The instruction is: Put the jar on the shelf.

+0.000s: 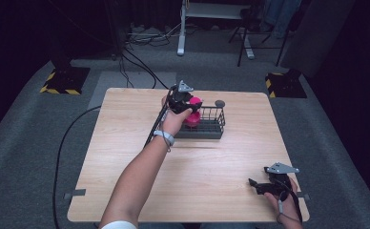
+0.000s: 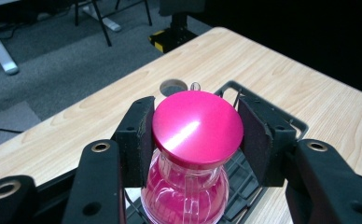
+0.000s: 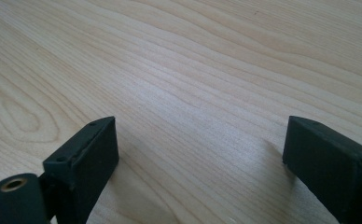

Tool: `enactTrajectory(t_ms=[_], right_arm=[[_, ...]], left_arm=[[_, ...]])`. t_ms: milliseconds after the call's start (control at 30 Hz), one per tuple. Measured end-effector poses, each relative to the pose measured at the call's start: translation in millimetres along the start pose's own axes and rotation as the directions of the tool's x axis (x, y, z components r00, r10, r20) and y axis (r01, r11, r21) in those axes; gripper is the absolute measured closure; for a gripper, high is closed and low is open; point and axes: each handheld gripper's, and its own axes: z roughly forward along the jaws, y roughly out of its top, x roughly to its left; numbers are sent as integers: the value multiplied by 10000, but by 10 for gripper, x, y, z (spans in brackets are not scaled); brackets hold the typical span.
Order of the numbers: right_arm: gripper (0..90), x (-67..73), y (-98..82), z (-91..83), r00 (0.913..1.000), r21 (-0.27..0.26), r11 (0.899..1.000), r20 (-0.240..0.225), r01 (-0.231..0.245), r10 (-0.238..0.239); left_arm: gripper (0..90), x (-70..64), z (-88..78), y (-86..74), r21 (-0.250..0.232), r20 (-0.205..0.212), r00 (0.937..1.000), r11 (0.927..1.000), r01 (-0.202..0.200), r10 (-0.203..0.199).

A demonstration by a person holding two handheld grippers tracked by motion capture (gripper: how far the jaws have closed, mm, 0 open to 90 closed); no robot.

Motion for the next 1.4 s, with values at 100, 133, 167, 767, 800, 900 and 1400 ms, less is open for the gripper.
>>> enactTrajectory(t_ms=[100,133,167,767,800,900,1400], right_arm=[[104,0,0,0,10000,1,10000,0,-3,3],[105,0,0,0,10000,2,10000,0,-2,2],[104,0,0,0,10000,-1,10000,0,1,-1],[104,0,0,0,10000,-1,10000,-3,0,0],[105,0,0,0,10000,-1,10000,-3,-1,1],[104,0,0,0,10000,-2,10000,0,-4,4],[93,6,9,12,10000,32,10000,9,-21,21]], left_arm=[[483,14,16,-21,-18,-7,10000,10000,96,-96],[483,18,21,-28,-27,-15,9999,9999,140,-140],[483,22,25,-34,0,-23,9999,9999,133,-133],[183,9,-99,6,-426,-153,9995,9988,259,-266],[178,5,-156,27,-526,-157,9996,9983,247,-255],[176,3,-257,58,-703,-148,9996,9973,228,-239],[176,-123,-817,126,-1187,-195,9996,9927,-215,193]])
